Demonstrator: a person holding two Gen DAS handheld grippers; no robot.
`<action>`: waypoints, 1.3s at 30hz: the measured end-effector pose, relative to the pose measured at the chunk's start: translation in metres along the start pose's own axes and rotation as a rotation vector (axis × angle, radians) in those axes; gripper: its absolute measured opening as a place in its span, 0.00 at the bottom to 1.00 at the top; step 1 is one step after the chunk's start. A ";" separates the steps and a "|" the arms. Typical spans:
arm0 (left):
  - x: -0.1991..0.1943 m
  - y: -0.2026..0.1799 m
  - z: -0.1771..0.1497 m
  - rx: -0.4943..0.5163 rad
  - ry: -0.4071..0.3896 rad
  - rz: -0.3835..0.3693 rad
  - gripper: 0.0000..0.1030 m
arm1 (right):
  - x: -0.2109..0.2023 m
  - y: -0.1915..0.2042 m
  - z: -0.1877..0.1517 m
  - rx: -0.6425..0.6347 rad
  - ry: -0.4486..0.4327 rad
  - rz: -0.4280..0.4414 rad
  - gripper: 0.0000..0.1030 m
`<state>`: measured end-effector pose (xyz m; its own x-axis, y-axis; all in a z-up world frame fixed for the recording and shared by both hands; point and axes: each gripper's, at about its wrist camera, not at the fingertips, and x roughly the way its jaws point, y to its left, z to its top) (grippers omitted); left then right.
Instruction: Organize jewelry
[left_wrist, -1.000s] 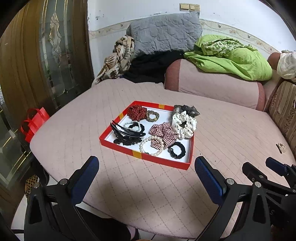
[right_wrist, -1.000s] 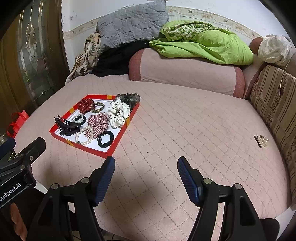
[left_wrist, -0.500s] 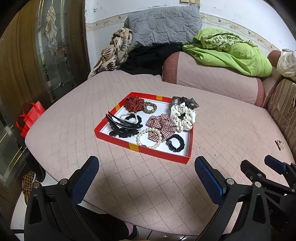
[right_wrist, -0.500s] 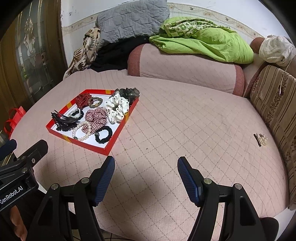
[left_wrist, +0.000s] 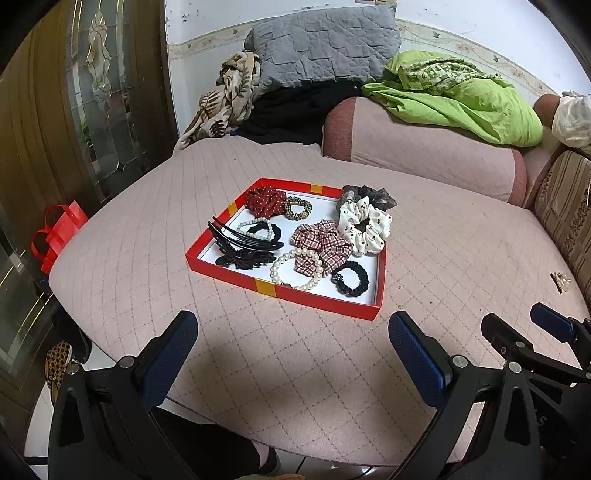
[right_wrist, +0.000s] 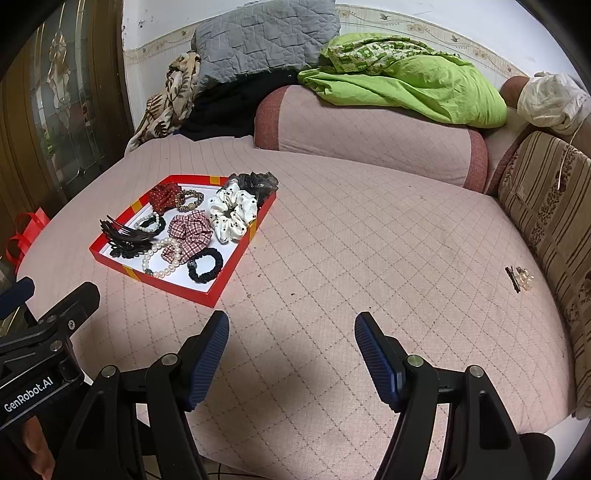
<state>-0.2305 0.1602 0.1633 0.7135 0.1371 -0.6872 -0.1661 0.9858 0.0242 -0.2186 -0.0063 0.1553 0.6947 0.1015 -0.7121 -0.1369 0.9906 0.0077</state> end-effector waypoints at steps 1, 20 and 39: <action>0.000 0.000 0.000 0.000 0.003 0.000 1.00 | 0.000 0.000 0.000 0.000 0.001 -0.001 0.73; 0.019 0.008 -0.007 -0.024 0.052 -0.030 1.00 | 0.013 0.006 -0.004 -0.021 0.037 -0.011 0.73; 0.038 0.016 -0.014 -0.053 0.101 -0.061 1.00 | 0.028 0.015 -0.008 -0.052 0.071 -0.027 0.73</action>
<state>-0.2152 0.1796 0.1273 0.6518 0.0640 -0.7557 -0.1625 0.9851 -0.0567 -0.2068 0.0105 0.1305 0.6470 0.0664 -0.7596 -0.1569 0.9865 -0.0475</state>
